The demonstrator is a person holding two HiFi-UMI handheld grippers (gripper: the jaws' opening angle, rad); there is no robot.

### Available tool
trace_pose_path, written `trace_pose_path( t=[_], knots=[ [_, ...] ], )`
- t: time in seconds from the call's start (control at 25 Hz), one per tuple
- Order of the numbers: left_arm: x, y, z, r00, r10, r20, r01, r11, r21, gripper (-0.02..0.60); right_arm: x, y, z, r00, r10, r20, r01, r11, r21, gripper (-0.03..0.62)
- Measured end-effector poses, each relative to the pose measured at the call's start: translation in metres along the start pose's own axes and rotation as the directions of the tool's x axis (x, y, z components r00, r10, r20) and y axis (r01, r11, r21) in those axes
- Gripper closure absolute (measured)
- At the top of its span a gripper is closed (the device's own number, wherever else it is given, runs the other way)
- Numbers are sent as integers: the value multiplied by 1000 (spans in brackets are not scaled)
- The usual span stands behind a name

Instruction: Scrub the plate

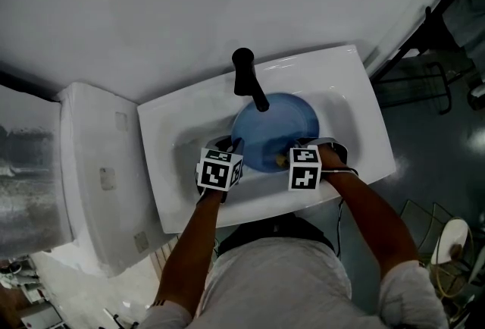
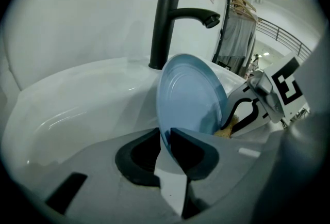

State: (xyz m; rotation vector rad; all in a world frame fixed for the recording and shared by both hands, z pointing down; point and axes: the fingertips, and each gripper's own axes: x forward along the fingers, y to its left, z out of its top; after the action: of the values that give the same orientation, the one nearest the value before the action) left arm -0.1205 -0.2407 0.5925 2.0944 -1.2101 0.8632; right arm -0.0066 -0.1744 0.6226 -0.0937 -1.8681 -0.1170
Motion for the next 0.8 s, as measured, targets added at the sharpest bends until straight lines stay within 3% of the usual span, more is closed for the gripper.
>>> trace_pose_path(
  t=[0.2, 0.36, 0.52, 0.6, 0.8],
  knots=[
    [1, -1, 0, 1000, 3, -1, -3, 1000, 7, 508, -8, -8, -8, 999, -44, -28, 44, 999, 0, 531],
    [0, -2, 2, 1000, 2, 8, -2, 1000, 25, 508, -20, -13, -8, 997, -77, 3, 77, 997, 29, 531],
    [-4, -2, 6, 999, 1, 32, -2, 999, 39, 501, -34, -21, -7, 991, -126, 53, 121, 988, 92, 531],
    [-7, -2, 10, 999, 0, 49, -2, 999, 41, 466, -43, -26, -6, 984, -157, 82, 145, 981, 131, 531],
    [-23, -1, 20, 994, 19, 106, -24, 999, 45, 434, -70, -34, 1, 952, -245, 182, 195, 947, 256, 531]
  ],
)
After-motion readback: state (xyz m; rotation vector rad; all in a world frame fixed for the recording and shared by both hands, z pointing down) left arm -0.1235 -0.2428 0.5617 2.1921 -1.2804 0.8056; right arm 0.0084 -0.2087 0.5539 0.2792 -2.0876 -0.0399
